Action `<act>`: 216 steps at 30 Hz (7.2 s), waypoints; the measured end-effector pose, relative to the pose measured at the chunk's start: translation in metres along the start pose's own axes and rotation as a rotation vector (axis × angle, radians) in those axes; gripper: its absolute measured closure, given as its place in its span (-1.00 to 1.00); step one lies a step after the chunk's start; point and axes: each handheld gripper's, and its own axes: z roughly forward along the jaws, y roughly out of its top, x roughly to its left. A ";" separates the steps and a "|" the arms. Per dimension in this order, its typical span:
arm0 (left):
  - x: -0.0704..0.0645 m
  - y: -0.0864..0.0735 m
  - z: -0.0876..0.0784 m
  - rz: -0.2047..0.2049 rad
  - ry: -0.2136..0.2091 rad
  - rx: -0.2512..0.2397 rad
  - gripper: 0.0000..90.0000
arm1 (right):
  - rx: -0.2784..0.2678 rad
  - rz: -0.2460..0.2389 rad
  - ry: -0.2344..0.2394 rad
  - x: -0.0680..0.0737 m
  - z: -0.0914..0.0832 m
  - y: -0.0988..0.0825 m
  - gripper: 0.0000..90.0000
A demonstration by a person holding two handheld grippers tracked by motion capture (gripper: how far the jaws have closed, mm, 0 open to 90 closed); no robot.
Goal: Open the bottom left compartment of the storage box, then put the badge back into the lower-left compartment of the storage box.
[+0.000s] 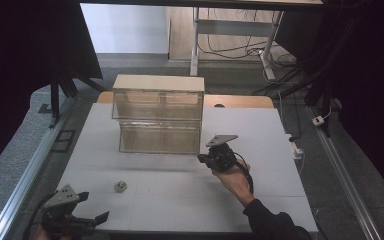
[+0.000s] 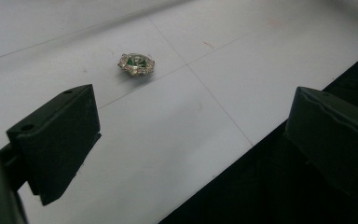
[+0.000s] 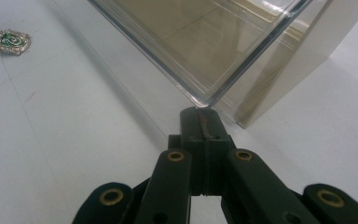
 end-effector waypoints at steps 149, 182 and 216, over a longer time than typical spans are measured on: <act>0.028 0.048 0.069 0.047 -0.002 0.097 -1.00 | -0.227 -0.020 0.025 -0.005 -0.034 0.070 1.00; 0.040 0.057 0.112 0.231 0.022 0.345 0.24 | -0.231 -0.021 0.024 -0.005 -0.035 0.069 1.00; 0.042 0.077 0.083 0.111 -0.064 0.087 0.27 | -0.238 -0.028 0.022 -0.005 -0.034 0.068 1.00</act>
